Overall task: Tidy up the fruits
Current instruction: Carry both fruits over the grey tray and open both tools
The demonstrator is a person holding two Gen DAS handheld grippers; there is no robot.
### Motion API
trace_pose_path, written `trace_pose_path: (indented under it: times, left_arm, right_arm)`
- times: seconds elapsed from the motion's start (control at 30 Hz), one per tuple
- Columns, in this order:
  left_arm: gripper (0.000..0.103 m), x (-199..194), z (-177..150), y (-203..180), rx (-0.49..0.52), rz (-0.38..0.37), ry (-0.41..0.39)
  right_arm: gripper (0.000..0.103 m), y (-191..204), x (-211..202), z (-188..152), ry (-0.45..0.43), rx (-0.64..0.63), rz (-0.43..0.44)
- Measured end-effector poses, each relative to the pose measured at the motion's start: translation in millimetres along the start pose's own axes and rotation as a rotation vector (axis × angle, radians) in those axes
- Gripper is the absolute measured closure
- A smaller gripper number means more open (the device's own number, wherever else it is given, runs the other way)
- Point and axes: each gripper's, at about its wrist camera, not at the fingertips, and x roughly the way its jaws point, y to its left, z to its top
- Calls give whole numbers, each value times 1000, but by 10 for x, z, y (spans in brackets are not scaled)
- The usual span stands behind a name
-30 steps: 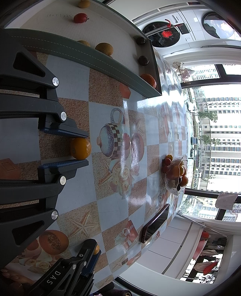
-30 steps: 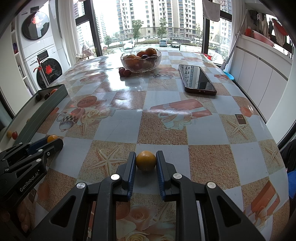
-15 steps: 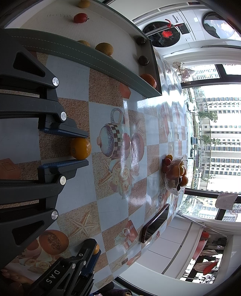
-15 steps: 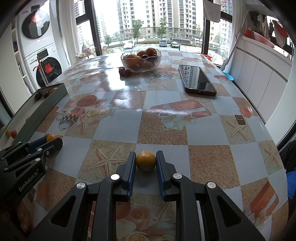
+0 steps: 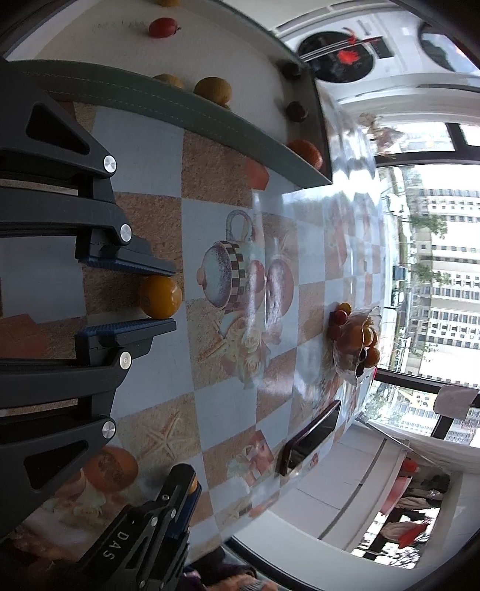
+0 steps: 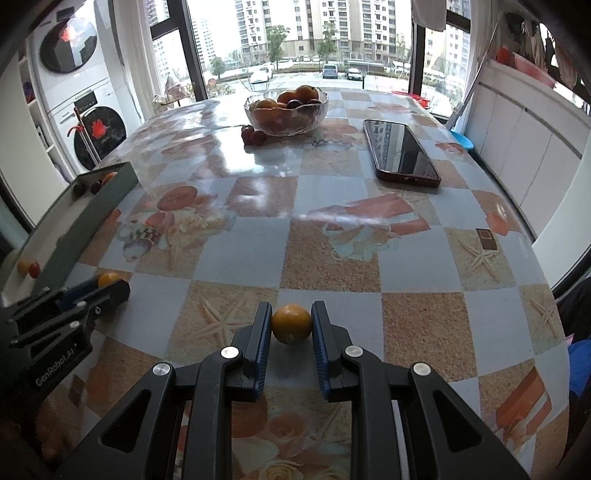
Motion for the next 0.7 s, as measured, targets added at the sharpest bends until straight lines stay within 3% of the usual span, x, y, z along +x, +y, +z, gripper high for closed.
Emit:
trace_pose_path:
  times: [0.13,0.3,0.7]
  left_arm:
    - [79,-175,92,152,-49,-31,-25]
    - [79,-428,226,490,-97,9,-66]
    - [79,-508,150,1553,-234,242,-10]
  right_arm:
    - [79,117,-59,174,15,-5,40]
    - [79,482,-76,427,33,-40,119]
    - [79,1988,168,750,128,-207,355]
